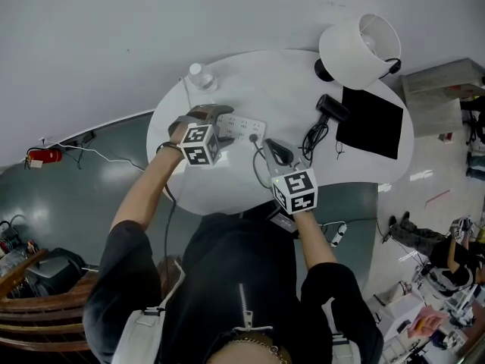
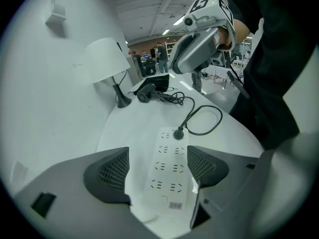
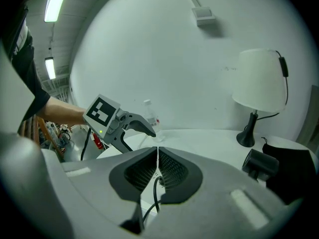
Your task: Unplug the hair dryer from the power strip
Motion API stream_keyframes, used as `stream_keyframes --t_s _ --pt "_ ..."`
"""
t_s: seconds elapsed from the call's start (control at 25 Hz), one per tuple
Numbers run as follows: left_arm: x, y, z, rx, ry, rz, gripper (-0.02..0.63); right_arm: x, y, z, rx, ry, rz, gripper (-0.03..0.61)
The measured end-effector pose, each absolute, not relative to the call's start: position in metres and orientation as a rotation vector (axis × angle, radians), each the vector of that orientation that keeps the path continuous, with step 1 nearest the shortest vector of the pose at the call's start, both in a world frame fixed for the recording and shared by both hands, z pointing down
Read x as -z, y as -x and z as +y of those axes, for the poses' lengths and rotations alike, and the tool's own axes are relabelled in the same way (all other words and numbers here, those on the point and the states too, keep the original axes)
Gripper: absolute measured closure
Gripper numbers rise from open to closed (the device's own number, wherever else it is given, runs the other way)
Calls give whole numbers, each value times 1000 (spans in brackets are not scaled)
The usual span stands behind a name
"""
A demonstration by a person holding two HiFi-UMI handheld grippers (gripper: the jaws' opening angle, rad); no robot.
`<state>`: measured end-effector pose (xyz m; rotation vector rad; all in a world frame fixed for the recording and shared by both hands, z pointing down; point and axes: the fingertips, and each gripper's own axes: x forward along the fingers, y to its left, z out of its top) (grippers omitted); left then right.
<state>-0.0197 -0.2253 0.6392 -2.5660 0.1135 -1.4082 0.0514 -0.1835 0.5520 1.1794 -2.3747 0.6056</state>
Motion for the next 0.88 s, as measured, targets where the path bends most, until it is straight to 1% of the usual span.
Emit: stream_keyframes --t_s 0.16,0.48,0.88 --pt "-657 18 -227 1493 2507 49 252 -554 -54 -186 -618 -1181 -2369 572" --pt "-683 14 -224 1561 2507 -54 218 -557 -54 -188 -643 -1190 -2364 572" --pt "-712 12 -217 1663 2470 -155 212 -565 -61 -189 -674 -1205 -2351 572"
